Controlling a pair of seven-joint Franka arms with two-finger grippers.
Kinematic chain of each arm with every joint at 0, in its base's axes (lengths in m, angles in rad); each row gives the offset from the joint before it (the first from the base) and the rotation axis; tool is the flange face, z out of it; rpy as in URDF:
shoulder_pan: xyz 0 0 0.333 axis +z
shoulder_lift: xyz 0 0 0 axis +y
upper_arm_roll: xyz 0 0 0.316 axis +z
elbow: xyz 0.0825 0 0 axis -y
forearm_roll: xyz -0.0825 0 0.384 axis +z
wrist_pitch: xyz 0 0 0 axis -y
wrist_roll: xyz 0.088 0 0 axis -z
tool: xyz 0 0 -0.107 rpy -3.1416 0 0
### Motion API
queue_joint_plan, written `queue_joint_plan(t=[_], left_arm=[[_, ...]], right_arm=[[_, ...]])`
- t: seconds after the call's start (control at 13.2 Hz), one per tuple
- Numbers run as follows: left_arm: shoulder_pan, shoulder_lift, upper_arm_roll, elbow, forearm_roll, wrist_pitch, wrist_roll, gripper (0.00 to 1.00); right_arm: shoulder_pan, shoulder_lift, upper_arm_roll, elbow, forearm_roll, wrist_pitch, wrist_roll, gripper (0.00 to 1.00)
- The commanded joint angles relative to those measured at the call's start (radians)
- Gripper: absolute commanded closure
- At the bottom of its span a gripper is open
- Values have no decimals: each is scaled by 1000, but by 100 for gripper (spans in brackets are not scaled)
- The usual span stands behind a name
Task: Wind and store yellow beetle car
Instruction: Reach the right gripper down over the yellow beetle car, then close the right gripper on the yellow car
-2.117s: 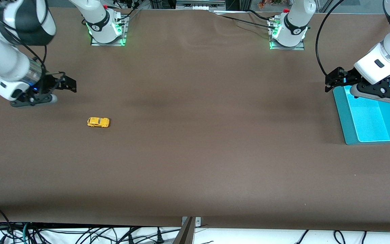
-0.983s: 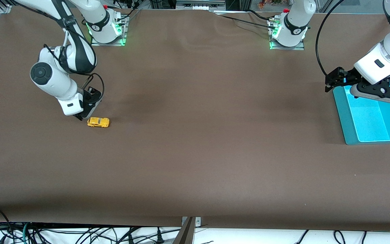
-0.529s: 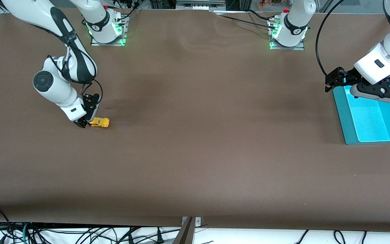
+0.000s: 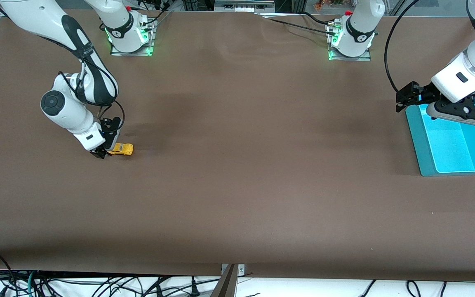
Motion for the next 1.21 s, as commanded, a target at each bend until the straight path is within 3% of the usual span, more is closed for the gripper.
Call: queue_joint_plan(t=[0.0, 0.45, 1.13], left_arm=[[-2, 1, 4, 13, -5, -16, -9, 0], [-2, 1, 4, 13, -5, -15, -8, 0], [-2, 1, 4, 13, -5, -16, -9, 0]], right_arm=[[-9, 12, 10, 13, 12, 13, -23, 33], [-9, 4, 44, 13, 12, 10, -59, 87], [-9, 3, 61, 19, 14, 11, -169, 89]])
